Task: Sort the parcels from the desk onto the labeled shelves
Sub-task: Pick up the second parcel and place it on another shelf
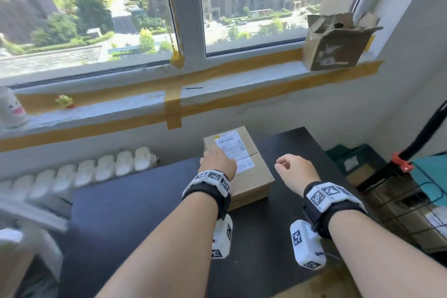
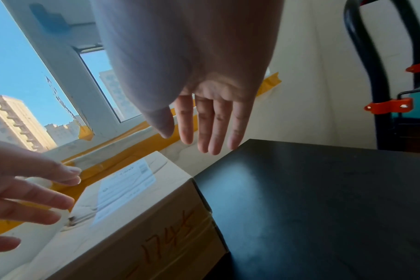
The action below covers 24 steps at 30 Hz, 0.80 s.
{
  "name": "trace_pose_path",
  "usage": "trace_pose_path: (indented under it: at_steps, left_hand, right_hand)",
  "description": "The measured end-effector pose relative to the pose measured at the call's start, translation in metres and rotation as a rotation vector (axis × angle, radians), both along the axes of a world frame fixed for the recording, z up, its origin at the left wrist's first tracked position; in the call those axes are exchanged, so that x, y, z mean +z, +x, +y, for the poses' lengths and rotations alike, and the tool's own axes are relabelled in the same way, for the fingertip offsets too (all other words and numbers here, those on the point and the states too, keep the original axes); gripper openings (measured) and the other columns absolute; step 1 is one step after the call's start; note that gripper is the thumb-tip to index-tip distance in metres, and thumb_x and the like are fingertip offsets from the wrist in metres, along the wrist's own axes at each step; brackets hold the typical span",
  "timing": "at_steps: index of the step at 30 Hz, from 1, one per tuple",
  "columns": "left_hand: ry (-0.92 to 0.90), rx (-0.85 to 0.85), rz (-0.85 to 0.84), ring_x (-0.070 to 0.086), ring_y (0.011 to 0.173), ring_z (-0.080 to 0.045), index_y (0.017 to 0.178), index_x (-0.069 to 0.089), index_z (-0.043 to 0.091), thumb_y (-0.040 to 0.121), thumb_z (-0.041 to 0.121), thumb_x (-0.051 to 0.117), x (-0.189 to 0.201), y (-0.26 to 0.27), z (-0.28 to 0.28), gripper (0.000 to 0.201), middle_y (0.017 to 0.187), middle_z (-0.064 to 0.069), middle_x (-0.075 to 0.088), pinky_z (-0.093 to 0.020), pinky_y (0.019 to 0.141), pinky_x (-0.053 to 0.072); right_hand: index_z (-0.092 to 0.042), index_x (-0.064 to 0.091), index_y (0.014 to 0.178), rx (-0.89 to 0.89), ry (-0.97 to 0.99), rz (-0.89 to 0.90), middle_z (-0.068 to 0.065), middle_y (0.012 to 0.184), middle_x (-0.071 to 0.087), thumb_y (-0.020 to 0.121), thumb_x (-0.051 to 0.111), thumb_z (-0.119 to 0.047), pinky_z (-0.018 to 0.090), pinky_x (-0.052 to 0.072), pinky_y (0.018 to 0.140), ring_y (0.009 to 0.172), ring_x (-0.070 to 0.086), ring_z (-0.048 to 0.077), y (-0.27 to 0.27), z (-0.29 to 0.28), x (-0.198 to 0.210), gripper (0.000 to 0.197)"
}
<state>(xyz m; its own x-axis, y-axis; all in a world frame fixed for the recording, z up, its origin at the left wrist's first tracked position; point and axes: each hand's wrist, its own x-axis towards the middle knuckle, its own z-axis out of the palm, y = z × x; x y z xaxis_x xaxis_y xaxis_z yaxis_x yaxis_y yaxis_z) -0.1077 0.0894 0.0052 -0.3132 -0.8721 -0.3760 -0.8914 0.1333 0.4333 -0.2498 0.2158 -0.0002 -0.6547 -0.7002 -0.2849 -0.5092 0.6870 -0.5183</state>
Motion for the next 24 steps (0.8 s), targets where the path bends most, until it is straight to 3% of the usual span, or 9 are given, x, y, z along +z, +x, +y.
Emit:
trace_pose_path:
  at_steps: [6,9,12,15,19,21,24]
  left_hand:
    - [0.068,0.195,0.066,0.048,0.126,-0.035,0.140,0.034,0.005,0.097,0.028,0.046,-0.021,-0.006,-0.024,0.050,0.140,-0.017,0.042,-0.042,0.096,0.043]
    - [0.188,0.283,0.137,0.055,0.121,-0.032,0.141,0.038,0.004,0.096,0.038,0.050,-0.034,-0.004,-0.035,0.058,0.142,-0.015,0.047,-0.036,0.086,0.045]
    - [0.262,0.297,0.156,0.061,0.104,-0.029,0.126,0.055,0.002,0.096,0.037,0.046,-0.047,-0.001,-0.044,0.047,0.122,-0.011,0.062,-0.032,0.080,0.045]
    - [0.291,0.312,0.175,0.057,0.087,-0.029,0.106,0.060,0.000,0.100,0.035,0.039,-0.059,0.002,-0.045,0.042,0.100,-0.012,0.061,-0.031,0.076,0.043]
    - [0.313,0.360,0.279,0.060,0.095,-0.030,0.117,0.062,-0.001,0.100,0.041,0.036,-0.072,0.003,-0.042,0.053,0.112,-0.015,0.067,-0.032,0.078,0.043]
    - [0.326,0.391,0.331,0.059,0.095,-0.026,0.119,0.062,0.001,0.100,0.042,0.036,-0.074,0.003,-0.042,0.051,0.114,-0.011,0.066,-0.031,0.079,0.043]
    - [0.382,0.457,0.416,0.061,0.099,-0.024,0.126,0.057,0.004,0.095,0.049,0.040,-0.074,0.002,-0.042,0.057,0.119,-0.009,0.065,-0.033,0.084,0.047]
  right_hand:
    - [-0.017,0.065,0.126,0.107,0.045,-0.043,0.006,0.127,0.069,0.099,0.051,-0.033,0.035,0.049,0.097,0.116,0.062,0.027,-0.020,-0.042,-0.018,0.034]
    - [-0.017,0.058,0.135,0.156,0.065,-0.120,0.006,0.134,0.065,0.099,0.050,-0.036,0.037,0.047,0.100,0.122,0.060,0.027,-0.023,-0.061,-0.028,0.041]
    - [-0.016,0.055,0.135,0.198,0.089,-0.170,0.007,0.133,0.064,0.100,0.045,-0.042,0.037,0.047,0.094,0.116,0.060,0.027,-0.026,-0.074,-0.040,0.044]
    - [-0.015,0.058,0.125,0.218,0.122,-0.223,0.009,0.128,0.065,0.101,0.039,-0.047,0.037,0.045,0.088,0.103,0.057,0.026,-0.026,-0.080,-0.053,0.044]
    - [-0.012,0.055,0.134,0.211,0.116,-0.272,0.011,0.138,0.061,0.103,0.032,-0.050,0.038,0.042,0.095,0.125,0.055,0.032,-0.026,-0.083,-0.062,0.054]
    - [-0.013,0.053,0.138,0.191,0.111,-0.309,0.011,0.141,0.059,0.103,0.029,-0.053,0.037,0.040,0.094,0.128,0.053,0.031,-0.025,-0.083,-0.066,0.058]
    - [-0.012,0.053,0.139,0.125,0.101,-0.424,0.011,0.141,0.058,0.100,0.031,-0.060,0.040,0.041,0.103,0.129,0.054,0.031,-0.027,-0.084,-0.074,0.065]
